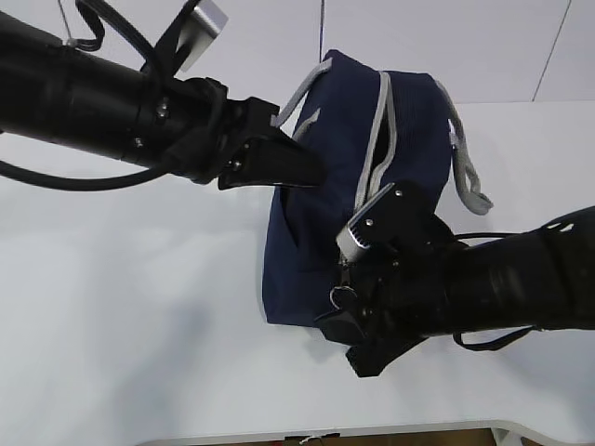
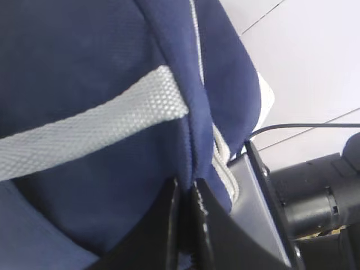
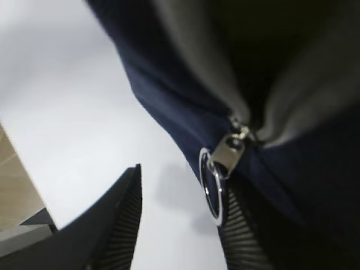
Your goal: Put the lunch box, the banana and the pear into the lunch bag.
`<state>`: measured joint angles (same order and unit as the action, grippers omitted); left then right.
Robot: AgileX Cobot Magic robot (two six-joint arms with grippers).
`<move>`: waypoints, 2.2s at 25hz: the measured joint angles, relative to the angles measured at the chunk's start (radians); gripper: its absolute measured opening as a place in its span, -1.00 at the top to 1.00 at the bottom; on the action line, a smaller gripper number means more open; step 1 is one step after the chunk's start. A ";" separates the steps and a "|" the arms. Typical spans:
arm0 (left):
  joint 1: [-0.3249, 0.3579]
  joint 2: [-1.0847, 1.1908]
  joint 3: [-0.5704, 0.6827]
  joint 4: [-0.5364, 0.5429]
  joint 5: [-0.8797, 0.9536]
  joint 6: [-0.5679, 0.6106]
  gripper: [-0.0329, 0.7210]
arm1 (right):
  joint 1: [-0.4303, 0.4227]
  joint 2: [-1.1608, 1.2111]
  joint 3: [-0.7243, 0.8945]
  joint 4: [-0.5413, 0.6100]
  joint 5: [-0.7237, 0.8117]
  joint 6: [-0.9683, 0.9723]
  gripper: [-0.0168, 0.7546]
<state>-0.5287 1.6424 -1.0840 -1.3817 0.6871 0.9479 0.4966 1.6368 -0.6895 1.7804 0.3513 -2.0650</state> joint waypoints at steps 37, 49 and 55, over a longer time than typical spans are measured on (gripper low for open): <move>0.000 0.000 0.000 0.000 0.012 0.000 0.94 | 0.000 -0.081 0.028 -0.149 0.011 0.193 0.91; 0.000 0.000 0.000 0.000 0.012 0.000 0.94 | 0.000 -0.134 0.028 -0.441 0.018 0.559 0.91; 0.000 0.000 0.000 0.000 0.012 0.000 0.94 | 0.000 -0.163 0.028 -0.513 0.025 0.655 0.91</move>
<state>-0.5287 1.6424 -1.0840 -1.3817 0.6991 0.9479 0.4966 1.4742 -0.6618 1.2678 0.3767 -1.4100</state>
